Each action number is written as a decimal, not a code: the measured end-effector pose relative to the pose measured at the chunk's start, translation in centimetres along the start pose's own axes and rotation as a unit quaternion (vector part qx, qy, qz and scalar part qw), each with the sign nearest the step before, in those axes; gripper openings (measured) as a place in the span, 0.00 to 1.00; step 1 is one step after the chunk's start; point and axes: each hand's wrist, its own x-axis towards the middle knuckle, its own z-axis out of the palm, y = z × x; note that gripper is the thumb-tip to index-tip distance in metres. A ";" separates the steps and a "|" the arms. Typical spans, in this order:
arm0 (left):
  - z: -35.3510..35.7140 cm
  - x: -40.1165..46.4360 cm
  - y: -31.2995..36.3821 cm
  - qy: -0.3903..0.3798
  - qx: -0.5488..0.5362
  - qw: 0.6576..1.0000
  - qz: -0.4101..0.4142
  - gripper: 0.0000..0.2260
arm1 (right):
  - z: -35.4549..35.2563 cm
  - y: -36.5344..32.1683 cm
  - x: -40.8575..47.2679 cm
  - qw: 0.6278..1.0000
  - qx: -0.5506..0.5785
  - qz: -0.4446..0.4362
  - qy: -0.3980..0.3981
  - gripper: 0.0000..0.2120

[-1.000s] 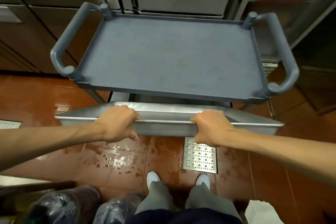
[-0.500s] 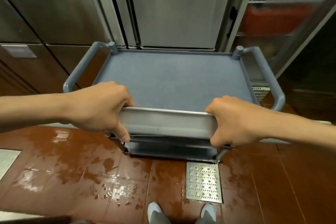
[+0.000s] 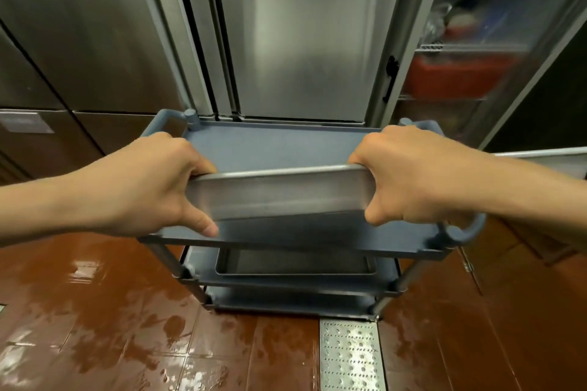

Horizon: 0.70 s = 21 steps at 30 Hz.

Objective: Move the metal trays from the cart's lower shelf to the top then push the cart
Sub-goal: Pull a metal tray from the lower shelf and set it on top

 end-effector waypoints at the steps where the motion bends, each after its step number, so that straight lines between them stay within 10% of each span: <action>1: 0.6 0.4 0.0 0.011 0.020 1.000 -0.002 0.22 | 0.7 0.0 0.5 1.000 -0.014 0.010 0.014 0.11; 10: 7.4 5.9 -5.4 0.104 0.088 0.990 0.029 0.11 | 9.1 1.1 6.9 0.988 -0.048 0.063 0.134 0.05; 21: 16.5 12.7 -10.8 0.006 0.141 0.989 -0.034 0.10 | 18.3 3.8 14.0 0.988 -0.043 0.115 0.091 0.06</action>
